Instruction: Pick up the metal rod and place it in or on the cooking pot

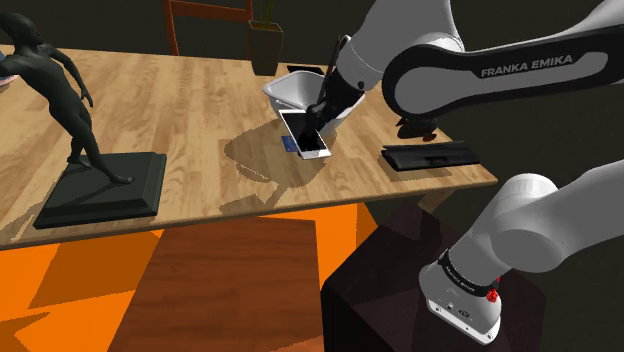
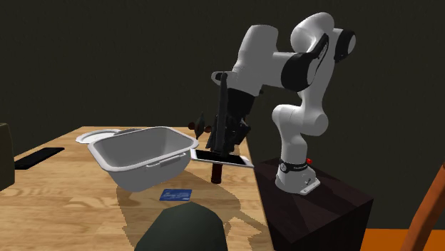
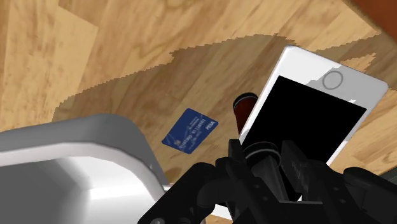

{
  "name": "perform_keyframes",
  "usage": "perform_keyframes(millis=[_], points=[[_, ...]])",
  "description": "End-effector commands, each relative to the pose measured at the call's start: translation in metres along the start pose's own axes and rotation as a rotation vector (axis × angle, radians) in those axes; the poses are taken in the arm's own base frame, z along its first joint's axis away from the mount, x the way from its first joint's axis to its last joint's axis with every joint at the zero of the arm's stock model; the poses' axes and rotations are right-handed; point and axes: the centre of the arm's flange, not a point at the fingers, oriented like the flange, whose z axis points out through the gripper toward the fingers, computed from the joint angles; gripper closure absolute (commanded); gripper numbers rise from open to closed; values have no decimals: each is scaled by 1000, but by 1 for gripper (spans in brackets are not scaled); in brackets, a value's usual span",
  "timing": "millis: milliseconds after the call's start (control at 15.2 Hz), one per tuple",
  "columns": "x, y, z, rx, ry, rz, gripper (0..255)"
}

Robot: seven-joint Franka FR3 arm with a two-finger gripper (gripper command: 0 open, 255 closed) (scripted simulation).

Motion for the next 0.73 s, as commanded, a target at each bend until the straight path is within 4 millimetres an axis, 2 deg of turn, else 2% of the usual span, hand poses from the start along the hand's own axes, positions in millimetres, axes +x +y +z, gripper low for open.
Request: perform_keyframes(millis=[0, 660], points=[[5, 0, -10, 0, 0, 0, 255], [26, -2, -58, 0, 0, 0, 255]])
